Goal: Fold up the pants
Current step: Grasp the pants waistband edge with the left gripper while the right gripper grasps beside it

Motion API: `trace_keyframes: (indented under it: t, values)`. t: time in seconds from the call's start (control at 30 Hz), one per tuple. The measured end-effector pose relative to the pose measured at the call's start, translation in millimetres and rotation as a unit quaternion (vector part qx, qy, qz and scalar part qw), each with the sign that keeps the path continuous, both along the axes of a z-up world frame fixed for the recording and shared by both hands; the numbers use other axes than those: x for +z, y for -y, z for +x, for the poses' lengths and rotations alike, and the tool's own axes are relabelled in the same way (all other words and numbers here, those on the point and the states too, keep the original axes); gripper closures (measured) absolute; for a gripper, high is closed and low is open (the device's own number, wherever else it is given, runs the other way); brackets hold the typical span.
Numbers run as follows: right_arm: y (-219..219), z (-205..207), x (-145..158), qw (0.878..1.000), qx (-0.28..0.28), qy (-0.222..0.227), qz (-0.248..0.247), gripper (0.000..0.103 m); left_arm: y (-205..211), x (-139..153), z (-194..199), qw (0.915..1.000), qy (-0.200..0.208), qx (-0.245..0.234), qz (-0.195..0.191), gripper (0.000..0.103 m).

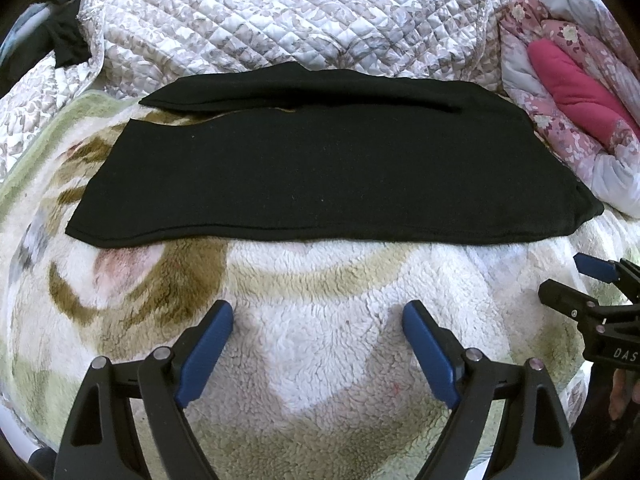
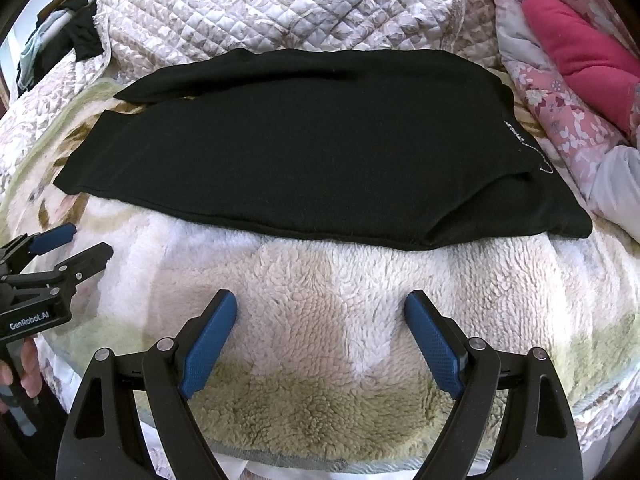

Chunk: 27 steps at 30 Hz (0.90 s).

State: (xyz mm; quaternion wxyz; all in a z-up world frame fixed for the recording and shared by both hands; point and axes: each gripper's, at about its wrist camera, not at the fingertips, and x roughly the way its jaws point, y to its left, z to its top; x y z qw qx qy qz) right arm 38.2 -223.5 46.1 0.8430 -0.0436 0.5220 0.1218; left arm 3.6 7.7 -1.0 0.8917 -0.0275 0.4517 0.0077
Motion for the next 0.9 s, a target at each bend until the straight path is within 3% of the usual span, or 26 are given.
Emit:
trace_keyframes:
  t: [0.33, 0.5, 0.7, 0.9]
  values:
    - [12, 4, 17, 0.999, -0.015, 0.017, 0.025, 0.017, -12, 12, -1, 0.9996, 0.015, 0.014, -0.018, 0.016]
    - [33, 10, 22, 0.998, -0.046, 0.022, 0.039, 0.017, -37, 19, -1, 0.9976, 0.032, 0.044, -0.043, 0.017]
    - [73, 20, 23, 0.990, -0.108, 0.020, 0.084, 0.022, -84, 16, 3, 0.9905, 0.036, 0.103, -0.084, 0.017]
    - [84, 34, 21, 0.985, -0.129, 0.033, 0.113, 0.023, -126, 3, 9, 0.9788, 0.032, 0.153, -0.132, 0.018]
